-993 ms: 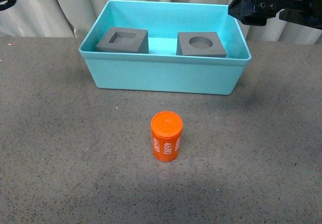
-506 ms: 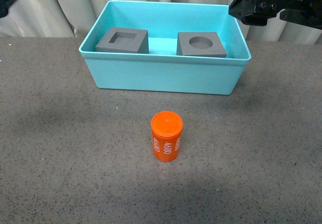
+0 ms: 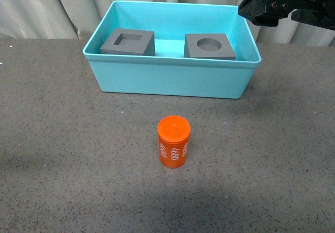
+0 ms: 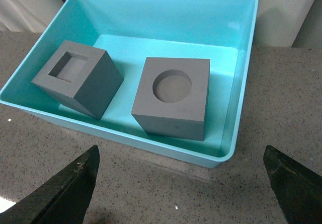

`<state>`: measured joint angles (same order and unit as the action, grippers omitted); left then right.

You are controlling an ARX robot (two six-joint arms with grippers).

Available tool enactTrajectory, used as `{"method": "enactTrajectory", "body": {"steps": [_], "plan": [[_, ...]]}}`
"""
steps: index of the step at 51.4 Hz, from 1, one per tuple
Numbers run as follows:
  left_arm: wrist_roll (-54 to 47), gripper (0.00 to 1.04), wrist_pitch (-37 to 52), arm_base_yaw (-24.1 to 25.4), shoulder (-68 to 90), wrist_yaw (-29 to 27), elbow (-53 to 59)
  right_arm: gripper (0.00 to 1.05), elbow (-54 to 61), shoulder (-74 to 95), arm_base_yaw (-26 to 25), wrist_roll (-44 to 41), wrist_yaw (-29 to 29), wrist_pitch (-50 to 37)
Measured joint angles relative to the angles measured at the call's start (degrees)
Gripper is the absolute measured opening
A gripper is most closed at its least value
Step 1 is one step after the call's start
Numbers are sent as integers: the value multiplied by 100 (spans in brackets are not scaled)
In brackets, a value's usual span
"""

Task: Place gray and orange parts in blue box

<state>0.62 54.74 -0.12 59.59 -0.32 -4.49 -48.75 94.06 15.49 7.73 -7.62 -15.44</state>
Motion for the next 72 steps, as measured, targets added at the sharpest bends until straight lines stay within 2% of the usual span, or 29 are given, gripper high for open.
{"method": "enactTrajectory", "body": {"steps": [40, 41, 42, 72], "plan": [[-17, 4, -2481, 0, -2927, 31, 345, 95, 0, -2, 0, 0, 0, 0], [-17, 4, -3104, 0, -3593, 31, 345, 95, 0, -2, 0, 0, 0, 0], [-17, 4, -3185, 0, -3676, 31, 345, 95, 0, -2, 0, 0, 0, 0], [-17, 4, -4315, 0, -4822, 31, 345, 95, 0, -2, 0, 0, 0, 0]]}}
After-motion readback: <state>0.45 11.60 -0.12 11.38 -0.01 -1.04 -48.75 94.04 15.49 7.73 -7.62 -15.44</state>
